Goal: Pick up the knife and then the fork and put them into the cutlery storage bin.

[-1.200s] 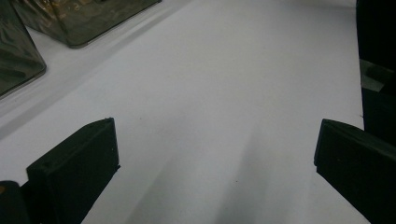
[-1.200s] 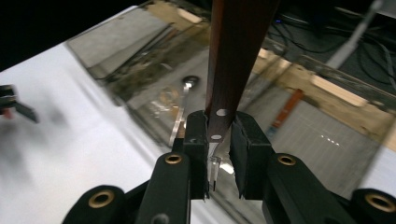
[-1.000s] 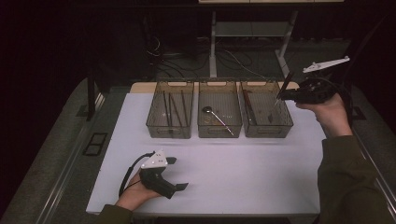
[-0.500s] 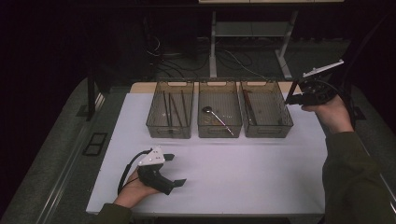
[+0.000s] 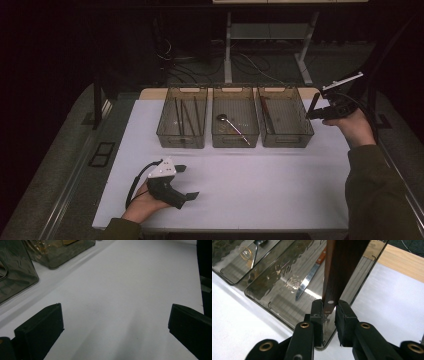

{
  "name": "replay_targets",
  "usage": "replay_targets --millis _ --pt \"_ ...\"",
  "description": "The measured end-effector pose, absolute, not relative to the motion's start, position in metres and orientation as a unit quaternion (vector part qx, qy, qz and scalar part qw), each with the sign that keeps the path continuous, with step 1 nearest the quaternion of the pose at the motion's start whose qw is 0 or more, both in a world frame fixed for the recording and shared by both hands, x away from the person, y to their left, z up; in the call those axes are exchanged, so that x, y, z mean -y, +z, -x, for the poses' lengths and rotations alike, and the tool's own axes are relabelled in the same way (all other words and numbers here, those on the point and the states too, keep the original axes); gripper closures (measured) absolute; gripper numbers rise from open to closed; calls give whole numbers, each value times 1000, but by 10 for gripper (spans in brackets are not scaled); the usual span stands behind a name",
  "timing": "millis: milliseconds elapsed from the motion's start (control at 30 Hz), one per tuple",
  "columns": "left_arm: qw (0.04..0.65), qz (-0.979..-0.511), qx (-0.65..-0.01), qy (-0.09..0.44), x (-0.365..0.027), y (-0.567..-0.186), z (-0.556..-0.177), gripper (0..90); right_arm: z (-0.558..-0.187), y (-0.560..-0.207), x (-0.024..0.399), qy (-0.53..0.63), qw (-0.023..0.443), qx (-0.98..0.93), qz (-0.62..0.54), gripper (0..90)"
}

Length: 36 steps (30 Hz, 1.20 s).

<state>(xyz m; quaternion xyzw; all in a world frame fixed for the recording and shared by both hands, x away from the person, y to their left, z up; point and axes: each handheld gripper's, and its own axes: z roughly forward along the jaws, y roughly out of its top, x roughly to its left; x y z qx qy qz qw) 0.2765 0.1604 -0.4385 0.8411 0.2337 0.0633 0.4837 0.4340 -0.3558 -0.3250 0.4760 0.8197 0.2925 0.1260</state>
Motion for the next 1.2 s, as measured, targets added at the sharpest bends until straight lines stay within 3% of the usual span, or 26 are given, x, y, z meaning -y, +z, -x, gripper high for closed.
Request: replay_targets --millis 400,433,633,867,1067,1200 --pt "485 -842 -230 62 -160 -438 -276 0 -468 -351 323 300 127 -820 -471 766" --pt "485 -841 -230 62 -160 -438 -276 0 -471 -355 321 300 125 -818 -474 813" --pt "487 -841 -229 61 -160 -438 -276 0 -476 -366 315 311 119 -812 -478 684" --pt "486 -841 -229 62 -160 -438 -276 0 -467 -363 312 349 128 -802 -468 455" --pt "486 -841 -230 62 -160 -438 -276 0 -452 -363 310 367 156 -796 -455 344" --pt "486 -841 -228 63 -159 -439 -277 0 -440 -366 312 388 141 -786 -459 289"
